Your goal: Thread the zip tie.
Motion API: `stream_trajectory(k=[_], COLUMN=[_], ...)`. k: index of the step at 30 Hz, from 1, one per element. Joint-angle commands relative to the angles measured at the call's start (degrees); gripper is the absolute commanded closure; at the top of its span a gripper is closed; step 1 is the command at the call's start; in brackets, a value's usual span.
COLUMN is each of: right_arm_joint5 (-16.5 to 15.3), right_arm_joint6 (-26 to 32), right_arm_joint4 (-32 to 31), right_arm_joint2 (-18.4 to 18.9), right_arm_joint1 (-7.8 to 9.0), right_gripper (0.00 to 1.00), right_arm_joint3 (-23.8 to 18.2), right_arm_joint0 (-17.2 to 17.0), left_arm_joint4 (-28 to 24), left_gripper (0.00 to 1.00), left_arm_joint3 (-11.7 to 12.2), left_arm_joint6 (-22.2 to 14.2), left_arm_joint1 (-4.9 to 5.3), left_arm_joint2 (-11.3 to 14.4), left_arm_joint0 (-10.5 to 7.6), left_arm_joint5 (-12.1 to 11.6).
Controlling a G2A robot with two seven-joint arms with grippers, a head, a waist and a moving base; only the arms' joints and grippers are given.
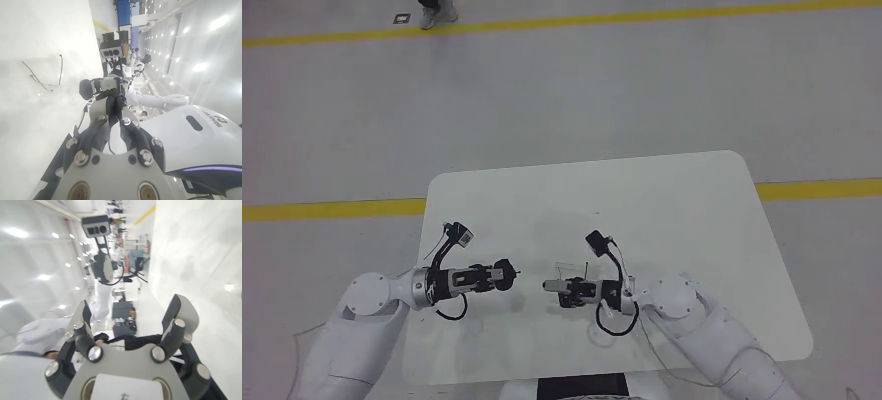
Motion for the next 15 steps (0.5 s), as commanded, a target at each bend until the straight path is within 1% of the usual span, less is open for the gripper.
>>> stream_trajectory(k=[1,2,3,4,12,14,15], right_arm_joint5=[5.41,7.73,9.37,10.31,10.31,11.19,12.48], right_arm_joint6=[1.40,1.97,2.91,1.69,1.48,2.71,3.83], right_arm_joint4=[-6.99,-11.39,-15.10,-18.40,-18.76,-21.97,-24.51], right_arm_joint2=[-0.66,-1.48,-2.50,-3.06,-3.07,-3.68,-3.81], right_arm_joint1=[0.27,0.43,0.54,0.59,0.60,0.75,0.88], right_gripper=[0.00,0.00,0.00,0.00,0.00,0.00,0.00], right_arm_joint3=[-2.79,-4.18,-4.95,-5.94,-5.97,-7.16,-8.03], right_arm_joint0=[1.03,1.72,2.20,2.39,2.41,3.08,3.87], left_arm_joint4=[0.00,0.00,0.00,0.00,0.00,0.00,0.00], left_gripper=[1.00,1.00,1.00,1.00,1.00,1.00,1.00], left_arm_joint3=[0.00,0.00,0.00,0.00,0.00,0.00,0.00], left_arm_joint6=[0.00,0.00,0.00,0.00,0.00,0.00,0.00], left_arm_joint1=[0.00,0.00,0.00,0.00,0.00,0.00,0.00], left_arm_joint2=[0.00,0.00,0.00,0.00,0.00,0.00,0.00], left_arm_joint0=[0.00,0.00,0.00,0.00,0.00,0.00,0.00], left_arm_joint5=[0.00,0.00,0.00,0.00,0.00,0.00,0.00])
